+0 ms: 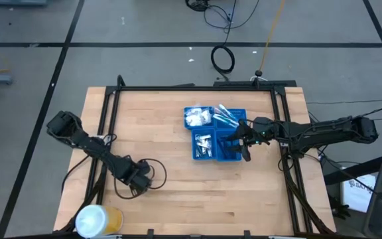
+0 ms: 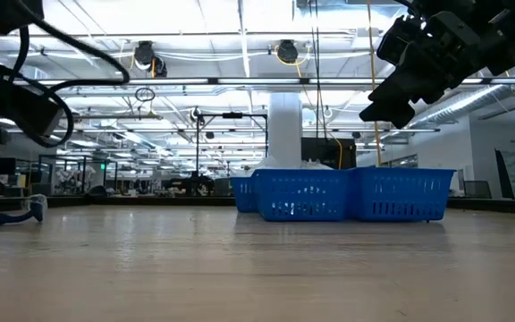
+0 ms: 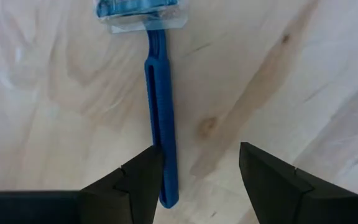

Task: Pick & Place Travel size toiletries
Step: Put the blue razor into the bottom right blue basket

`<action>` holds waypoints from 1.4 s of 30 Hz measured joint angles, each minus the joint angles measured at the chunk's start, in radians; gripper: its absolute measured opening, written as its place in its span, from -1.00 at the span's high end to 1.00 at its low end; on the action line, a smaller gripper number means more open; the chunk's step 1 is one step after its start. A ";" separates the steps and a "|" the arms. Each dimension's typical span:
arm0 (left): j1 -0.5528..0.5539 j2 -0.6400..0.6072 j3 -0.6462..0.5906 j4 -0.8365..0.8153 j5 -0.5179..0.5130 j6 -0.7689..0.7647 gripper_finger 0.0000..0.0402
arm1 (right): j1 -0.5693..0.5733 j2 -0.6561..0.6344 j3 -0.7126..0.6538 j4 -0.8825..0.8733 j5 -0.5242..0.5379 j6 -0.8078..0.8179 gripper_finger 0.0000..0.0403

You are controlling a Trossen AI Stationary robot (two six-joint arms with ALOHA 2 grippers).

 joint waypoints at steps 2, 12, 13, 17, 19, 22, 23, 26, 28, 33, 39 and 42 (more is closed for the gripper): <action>-0.001 0.000 -0.006 -0.016 0.000 -0.002 -0.03 | 0.000 0.000 0.000 0.004 0.000 0.000 -0.04; 0.002 0.002 -0.010 -0.038 -0.050 0.014 0.51 | 0.000 0.000 0.000 0.003 0.000 0.000 -0.04; 0.005 0.002 -0.010 -0.042 -0.050 0.018 0.60 | 0.000 0.000 0.000 0.003 0.000 0.000 -0.04; 0.021 0.002 -0.010 -0.050 -0.058 0.032 0.94 | 0.000 0.000 0.000 0.003 0.000 0.000 -0.04; 0.021 0.002 -0.010 -0.046 -0.078 0.041 0.93 | 0.000 0.000 0.000 0.003 0.000 0.000 -0.04; 0.022 0.003 -0.010 -0.039 -0.121 0.041 0.90 | 0.000 0.000 0.000 0.003 0.000 0.003 -0.04; 0.022 0.003 -0.010 -0.039 -0.124 0.029 0.89 | 0.000 0.000 0.000 0.003 0.000 0.003 -0.04; 0.022 -0.017 -0.013 -0.042 -0.114 -0.026 0.82 | 0.000 0.000 0.000 0.002 0.000 0.003 -0.04; 0.021 -0.045 -0.012 -0.050 -0.098 -0.062 0.73 | 0.000 0.000 0.000 0.002 0.000 0.002 -0.04; 0.023 -0.133 0.012 -0.058 -0.112 -0.077 0.44 | 0.000 0.000 0.000 -0.001 0.000 0.001 -0.04; 0.019 -0.184 0.010 -0.094 -0.167 -0.177 0.14 | 0.000 0.000 0.000 -0.004 0.000 0.001 -0.04; 0.015 -0.183 -0.025 -0.061 -0.133 -0.260 0.04 | 0.000 0.000 0.000 -0.004 0.000 0.001 -0.04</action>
